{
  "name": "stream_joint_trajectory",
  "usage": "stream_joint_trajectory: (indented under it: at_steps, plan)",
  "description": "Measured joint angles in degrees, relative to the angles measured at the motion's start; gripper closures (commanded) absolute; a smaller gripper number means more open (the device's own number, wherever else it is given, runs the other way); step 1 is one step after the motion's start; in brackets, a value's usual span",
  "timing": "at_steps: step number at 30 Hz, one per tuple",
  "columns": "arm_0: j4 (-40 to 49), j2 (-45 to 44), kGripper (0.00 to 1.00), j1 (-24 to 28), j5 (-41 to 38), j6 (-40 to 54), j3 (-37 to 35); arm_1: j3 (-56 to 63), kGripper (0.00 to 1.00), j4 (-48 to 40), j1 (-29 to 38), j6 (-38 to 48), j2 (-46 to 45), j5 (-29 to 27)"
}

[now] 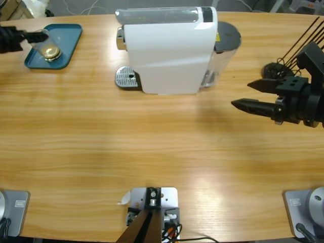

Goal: Pour coffee

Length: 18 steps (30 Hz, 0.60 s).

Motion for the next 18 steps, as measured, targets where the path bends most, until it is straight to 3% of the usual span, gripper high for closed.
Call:
stream_joint_trajectory:
  at_steps: [5,10,18]
  plan:
    - [5.4,-13.9,0.004,-6.9,0.0,0.0,2.2,0.0,0.003,0.0,0.0,0.4,0.0,0.0]
    - [7.1,-22.7,0.004,-18.3,-0.8,0.0,5.9,0.0,0.000,0.0,0.1,0.9,-0.4,0.0]
    - [7.9,-27.4,0.004,-32.3,-2.7,-0.2,9.8,0.0,0.000,0.1,0.1,3.4,-2.1,-0.4]
